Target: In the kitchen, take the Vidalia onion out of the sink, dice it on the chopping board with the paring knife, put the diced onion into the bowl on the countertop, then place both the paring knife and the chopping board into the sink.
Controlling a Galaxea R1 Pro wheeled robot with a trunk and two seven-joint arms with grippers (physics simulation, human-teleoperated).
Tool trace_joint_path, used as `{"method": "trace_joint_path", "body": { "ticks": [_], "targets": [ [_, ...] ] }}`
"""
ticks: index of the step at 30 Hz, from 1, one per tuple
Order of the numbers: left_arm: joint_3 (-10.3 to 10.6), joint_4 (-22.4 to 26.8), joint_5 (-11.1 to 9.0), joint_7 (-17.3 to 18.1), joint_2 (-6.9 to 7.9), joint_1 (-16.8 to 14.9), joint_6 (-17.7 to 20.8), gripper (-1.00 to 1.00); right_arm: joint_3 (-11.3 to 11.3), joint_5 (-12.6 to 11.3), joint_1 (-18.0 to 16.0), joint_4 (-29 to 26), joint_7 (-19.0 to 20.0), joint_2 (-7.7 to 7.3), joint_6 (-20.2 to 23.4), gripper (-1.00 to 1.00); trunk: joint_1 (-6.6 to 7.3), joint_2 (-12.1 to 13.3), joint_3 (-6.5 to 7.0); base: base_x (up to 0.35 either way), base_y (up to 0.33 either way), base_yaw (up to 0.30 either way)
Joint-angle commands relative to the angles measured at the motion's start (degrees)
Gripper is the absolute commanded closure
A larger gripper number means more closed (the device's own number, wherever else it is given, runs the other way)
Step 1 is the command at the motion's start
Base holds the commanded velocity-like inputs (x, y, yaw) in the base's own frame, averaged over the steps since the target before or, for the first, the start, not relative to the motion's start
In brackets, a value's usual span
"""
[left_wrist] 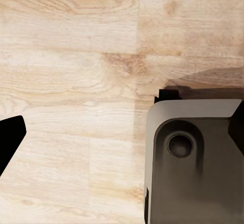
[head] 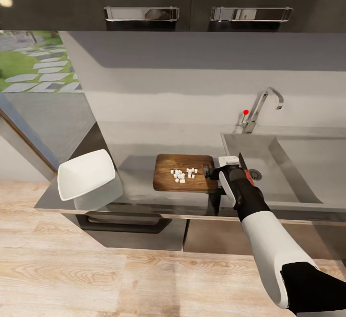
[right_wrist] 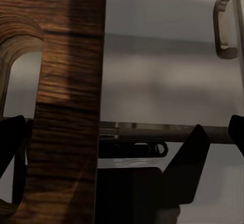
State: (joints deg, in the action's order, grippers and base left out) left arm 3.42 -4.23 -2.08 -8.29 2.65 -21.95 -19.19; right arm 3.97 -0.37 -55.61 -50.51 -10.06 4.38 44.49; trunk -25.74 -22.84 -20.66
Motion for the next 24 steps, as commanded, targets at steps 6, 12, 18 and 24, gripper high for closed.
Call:
{"method": "trace_joint_path", "body": {
  "ticks": [6, 12, 18, 24],
  "targets": [
    [0.36, -0.25, -0.20, -0.14, -0.01, -0.11, -0.41, -1.00, 0.16, 0.10, -0.02, 0.76, -0.05, 0.01, 0.51, -1.00, -0.04, -0.08, -0.10, 0.000, 0.000, 0.000],
    [0.36, -0.25, -0.20, -0.14, -0.01, -0.10, -0.41, -1.00, 0.16, 0.10, -0.02, 1.14, -0.05, -0.06, 0.51, -1.00, -0.04, -0.08, -0.10, 0.000, 0.000, 0.000],
    [0.36, -0.25, -0.20, -0.14, -0.01, -0.11, -0.41, -1.00, 0.23, 0.10, -0.02, 1.20, -0.03, -0.07, 0.51, -1.00, -0.04, -0.08, -0.10, 0.000, 0.000, 0.000],
    [0.36, -0.25, -0.20, -0.14, -0.01, -0.11, -0.41, -1.00, 0.24, 0.10, -0.02, 1.32, -0.04, -0.01, 0.55, -1.00, -0.04, -0.08, -0.10, 0.000, 0.000, 0.000]
  ]
}}
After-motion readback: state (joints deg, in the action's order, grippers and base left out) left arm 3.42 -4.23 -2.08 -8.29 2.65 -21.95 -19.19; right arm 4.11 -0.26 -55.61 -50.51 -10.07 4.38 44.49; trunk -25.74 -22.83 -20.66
